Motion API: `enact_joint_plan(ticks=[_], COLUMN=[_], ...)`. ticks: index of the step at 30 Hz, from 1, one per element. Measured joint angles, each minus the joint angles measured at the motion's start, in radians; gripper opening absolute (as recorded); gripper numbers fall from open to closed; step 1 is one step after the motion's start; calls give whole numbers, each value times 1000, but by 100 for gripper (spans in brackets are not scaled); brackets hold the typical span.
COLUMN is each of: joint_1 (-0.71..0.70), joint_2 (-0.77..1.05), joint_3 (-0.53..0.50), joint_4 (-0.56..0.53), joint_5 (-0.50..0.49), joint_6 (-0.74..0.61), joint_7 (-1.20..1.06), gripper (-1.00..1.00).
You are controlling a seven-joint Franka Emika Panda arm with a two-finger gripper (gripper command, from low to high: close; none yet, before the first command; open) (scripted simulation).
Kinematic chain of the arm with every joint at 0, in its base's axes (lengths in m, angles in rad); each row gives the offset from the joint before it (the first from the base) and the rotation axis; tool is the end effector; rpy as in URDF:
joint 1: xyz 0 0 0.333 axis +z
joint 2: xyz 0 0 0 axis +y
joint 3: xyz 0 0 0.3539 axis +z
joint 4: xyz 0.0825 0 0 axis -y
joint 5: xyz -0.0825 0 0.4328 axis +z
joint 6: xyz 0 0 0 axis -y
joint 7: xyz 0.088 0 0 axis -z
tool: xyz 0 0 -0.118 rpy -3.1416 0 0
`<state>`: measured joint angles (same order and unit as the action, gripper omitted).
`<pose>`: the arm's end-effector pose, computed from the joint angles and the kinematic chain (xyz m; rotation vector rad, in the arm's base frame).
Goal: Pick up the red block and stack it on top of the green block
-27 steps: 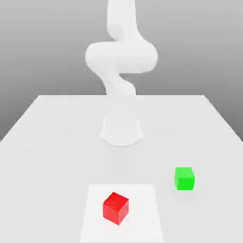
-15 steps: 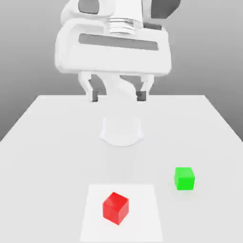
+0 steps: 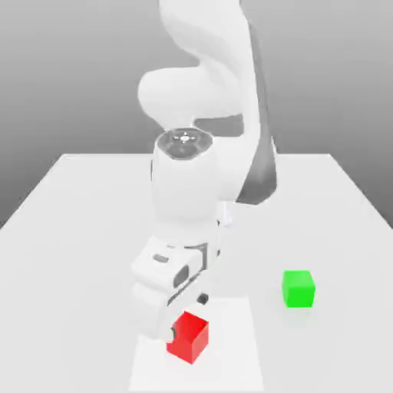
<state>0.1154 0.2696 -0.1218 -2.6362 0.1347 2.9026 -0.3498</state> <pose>0.4426 -0.0151 0.1334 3.1225 0.3399 0.0011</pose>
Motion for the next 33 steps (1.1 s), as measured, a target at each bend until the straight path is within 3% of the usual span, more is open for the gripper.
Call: enact_joint_plan(ticks=[1,8,14,27,33], joint_1=[-8,-8,25,375,389], joint_2=[24,25,-167,-463,-307], joint_3=[11,11,-35,196,224], joint_4=[4,4,-29,-236,-246], joint_5=[12,14,-88,-94,-123], joint_6=[20,18,-138,-226,-60], joint_7=[-9,-11,67,194,224], gripper=[-100,-100,-100,-100,-100])
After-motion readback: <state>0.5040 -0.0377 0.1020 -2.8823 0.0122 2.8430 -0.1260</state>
